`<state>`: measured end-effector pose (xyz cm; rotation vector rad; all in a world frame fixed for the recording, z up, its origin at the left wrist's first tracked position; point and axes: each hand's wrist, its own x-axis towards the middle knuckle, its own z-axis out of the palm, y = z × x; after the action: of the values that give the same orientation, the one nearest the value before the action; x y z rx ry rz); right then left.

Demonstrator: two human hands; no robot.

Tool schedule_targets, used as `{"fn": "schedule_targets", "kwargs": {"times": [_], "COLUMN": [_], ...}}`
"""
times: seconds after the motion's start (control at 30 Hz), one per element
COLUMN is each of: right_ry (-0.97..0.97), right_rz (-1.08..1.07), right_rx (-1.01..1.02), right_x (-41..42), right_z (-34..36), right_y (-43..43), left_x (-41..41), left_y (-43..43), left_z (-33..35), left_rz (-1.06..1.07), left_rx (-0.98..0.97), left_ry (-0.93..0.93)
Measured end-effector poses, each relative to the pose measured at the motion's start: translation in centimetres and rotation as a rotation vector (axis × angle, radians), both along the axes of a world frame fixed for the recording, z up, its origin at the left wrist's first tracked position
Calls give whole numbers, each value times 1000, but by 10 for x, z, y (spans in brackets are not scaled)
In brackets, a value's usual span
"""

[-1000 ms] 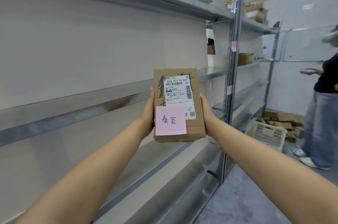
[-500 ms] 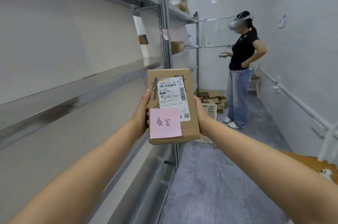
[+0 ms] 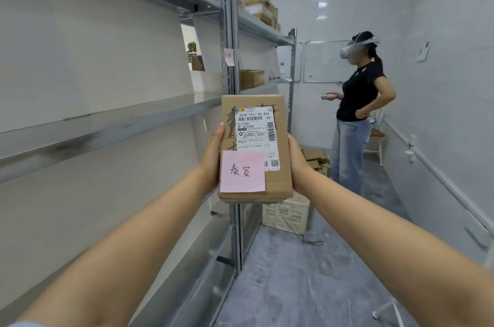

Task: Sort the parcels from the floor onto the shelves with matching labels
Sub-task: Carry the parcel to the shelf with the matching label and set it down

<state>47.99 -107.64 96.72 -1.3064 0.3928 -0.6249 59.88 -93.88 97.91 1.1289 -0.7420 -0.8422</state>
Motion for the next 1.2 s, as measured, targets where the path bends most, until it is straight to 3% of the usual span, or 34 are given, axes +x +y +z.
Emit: {"fn": "schedule_targets", "kwargs": {"times": [0.27,0.4,0.67,0.97,1.2], "right_ry": [29,50,64,71,118], "right_rz": [66,10,93,117,322], "right_rx": [74,108,139,160,198], "right_x": [12,68,94,191,247], "right_z": [-29,-67,-64,-77,-99], "right_y": [-108,-191,-207,-265,-296], "left_x": [8,58,95,165,198], "left_y": [-105,-188,-201,-255,-271], "left_z": [-35,-68,-75,-80,-108], "left_rz": [0,53,87,167,276], "left_rx": [-3,45,41,26,69], "left_ry": [100,128,32,178,267]}}
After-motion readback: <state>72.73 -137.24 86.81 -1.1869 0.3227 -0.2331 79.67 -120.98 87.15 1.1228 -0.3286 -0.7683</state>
